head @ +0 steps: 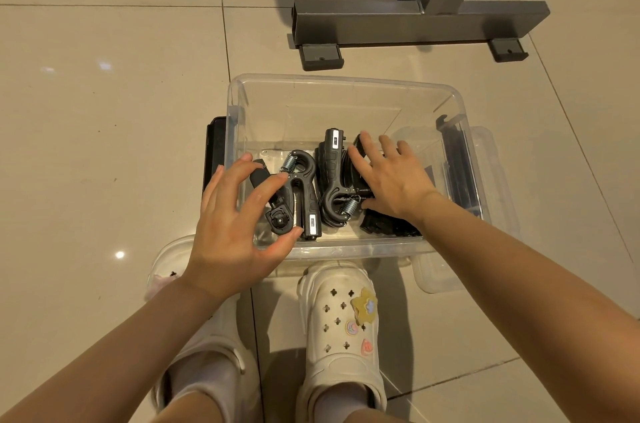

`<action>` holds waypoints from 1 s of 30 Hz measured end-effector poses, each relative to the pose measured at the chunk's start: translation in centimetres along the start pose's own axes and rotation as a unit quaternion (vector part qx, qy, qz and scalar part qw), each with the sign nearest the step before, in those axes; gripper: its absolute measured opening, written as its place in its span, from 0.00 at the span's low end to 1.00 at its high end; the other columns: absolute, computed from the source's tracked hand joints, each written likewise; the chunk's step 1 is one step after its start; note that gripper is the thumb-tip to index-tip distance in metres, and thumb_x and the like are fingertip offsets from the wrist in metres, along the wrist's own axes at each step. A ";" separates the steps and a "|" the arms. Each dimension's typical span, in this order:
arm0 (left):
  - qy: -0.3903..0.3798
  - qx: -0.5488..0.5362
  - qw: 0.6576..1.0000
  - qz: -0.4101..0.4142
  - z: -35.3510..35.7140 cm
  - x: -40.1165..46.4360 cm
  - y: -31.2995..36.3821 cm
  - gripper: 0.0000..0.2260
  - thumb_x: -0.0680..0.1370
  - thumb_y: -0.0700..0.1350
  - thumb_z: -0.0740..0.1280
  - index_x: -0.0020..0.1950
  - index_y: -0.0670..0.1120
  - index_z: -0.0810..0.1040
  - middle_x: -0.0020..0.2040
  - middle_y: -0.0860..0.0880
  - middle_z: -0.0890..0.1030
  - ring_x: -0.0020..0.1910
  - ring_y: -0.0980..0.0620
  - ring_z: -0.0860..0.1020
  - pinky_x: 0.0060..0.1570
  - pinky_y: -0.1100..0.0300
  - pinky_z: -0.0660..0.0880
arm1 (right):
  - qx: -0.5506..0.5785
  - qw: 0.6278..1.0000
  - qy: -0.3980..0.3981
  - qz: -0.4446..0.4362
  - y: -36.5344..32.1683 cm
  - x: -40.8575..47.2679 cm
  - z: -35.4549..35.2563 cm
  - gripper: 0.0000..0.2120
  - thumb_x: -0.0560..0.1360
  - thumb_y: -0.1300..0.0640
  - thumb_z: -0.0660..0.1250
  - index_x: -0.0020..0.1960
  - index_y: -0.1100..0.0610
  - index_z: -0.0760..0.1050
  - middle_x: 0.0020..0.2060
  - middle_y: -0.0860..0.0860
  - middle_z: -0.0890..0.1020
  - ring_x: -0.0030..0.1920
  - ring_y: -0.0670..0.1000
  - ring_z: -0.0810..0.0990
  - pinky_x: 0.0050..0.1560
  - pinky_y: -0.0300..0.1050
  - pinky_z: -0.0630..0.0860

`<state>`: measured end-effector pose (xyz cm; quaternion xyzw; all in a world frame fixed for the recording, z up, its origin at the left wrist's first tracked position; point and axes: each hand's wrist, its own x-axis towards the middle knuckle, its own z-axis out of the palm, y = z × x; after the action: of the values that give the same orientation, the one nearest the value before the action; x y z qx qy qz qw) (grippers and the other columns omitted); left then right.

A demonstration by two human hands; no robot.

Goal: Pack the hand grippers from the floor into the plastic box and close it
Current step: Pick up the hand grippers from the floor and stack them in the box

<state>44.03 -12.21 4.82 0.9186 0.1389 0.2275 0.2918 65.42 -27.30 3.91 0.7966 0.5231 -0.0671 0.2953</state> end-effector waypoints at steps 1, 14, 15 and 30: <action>-0.003 0.000 1.000 0.000 0.0 0.0 0.0 0.26 0.70 0.56 0.67 0.65 0.49 0.69 0.62 0.40 0.71 0.68 0.44 0.66 0.61 0.35 0.67 | -0.007 1.000 0.003 -0.004 0.0 0.0 -0.1 0.47 0.73 0.34 0.61 0.77 0.58 0.41 0.76 0.60 0.47 0.73 0.64 0.55 0.69 0.61 0.61; -0.028 -0.146 0.986 -0.070 -2.8 1.5 2.4 0.28 0.66 0.57 0.71 0.64 0.56 0.68 0.62 0.58 0.67 0.62 0.62 0.69 0.59 0.66 0.70 | 0.387 0.913 0.094 0.084 0.3 -2.8 -2.4 0.30 0.75 0.45 0.65 0.74 0.51 0.61 0.71 0.51 0.67 0.67 0.52 0.69 0.66 0.51 0.65; -0.020 -0.161 0.984 -0.069 -2.9 2.0 2.6 0.27 0.66 0.55 0.72 0.62 0.55 0.69 0.61 0.55 0.69 0.63 0.58 0.70 0.58 0.65 0.71 | 0.469 0.871 0.105 0.101 -0.2 -3.1 -3.4 0.26 0.77 0.46 0.63 0.72 0.50 0.64 0.68 0.49 0.71 0.62 0.49 0.73 0.63 0.48 0.69; 0.010 -0.146 0.988 0.050 -1.8 1.9 2.9 0.15 0.70 0.45 0.70 0.50 0.46 0.66 0.64 0.43 0.65 0.66 0.61 0.63 0.58 0.74 0.65 | 0.884 0.456 -0.068 0.073 -4.1 -1.3 -10.9 0.24 0.74 0.49 0.70 0.68 0.45 0.69 0.58 0.53 0.78 0.43 0.48 0.83 0.37 0.46 0.80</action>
<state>45.11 -12.91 8.53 0.8696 0.0613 0.2687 0.4096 59.10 -21.31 11.74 0.6582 0.1012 -0.5258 -0.5292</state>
